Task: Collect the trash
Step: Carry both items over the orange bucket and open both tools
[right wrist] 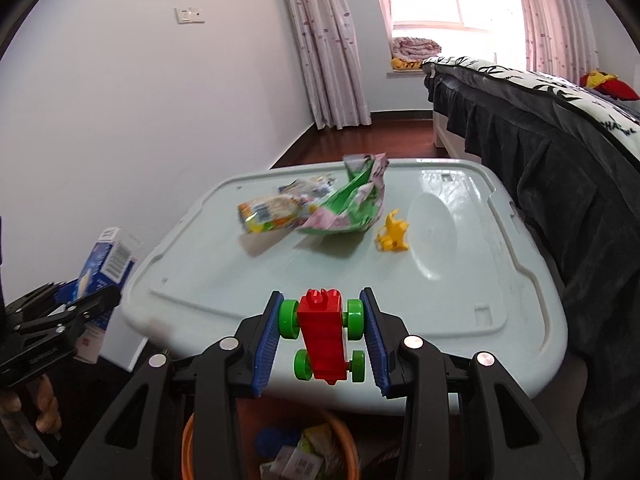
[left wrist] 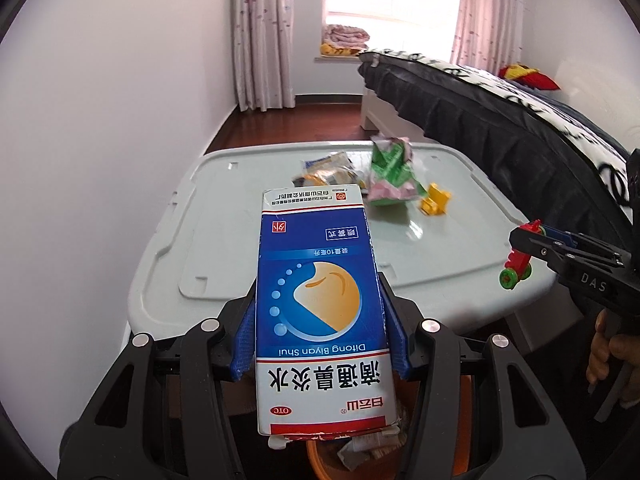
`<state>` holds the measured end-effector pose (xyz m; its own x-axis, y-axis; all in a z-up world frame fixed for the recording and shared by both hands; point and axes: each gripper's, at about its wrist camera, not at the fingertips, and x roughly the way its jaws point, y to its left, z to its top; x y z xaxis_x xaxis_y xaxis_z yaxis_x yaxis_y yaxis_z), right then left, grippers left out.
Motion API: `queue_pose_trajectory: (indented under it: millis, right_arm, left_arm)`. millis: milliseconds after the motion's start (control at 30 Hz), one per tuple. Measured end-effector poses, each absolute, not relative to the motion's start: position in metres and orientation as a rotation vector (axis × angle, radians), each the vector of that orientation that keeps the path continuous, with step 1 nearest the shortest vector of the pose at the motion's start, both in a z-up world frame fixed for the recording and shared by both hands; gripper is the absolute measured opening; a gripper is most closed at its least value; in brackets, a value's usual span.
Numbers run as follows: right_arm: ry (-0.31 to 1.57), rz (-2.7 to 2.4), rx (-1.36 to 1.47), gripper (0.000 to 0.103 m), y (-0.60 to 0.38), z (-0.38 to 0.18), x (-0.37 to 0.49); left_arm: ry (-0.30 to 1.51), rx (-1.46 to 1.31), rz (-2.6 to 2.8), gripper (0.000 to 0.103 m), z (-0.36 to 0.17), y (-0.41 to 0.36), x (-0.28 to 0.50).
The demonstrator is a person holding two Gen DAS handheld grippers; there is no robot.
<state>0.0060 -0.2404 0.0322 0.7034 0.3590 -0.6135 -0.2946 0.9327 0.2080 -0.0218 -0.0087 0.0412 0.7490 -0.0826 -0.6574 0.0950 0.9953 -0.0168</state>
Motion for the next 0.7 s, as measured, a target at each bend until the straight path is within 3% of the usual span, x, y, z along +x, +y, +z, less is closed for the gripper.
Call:
queue_pose_trajectory:
  millis: [700]
  right_arm:
    - [0.821,0.411,0.15,0.039,-0.23,0.011,-0.088]
  left_arm:
    - [0.943,0.054,-0.201,0.051,-0.024,-0.023,-0.087]
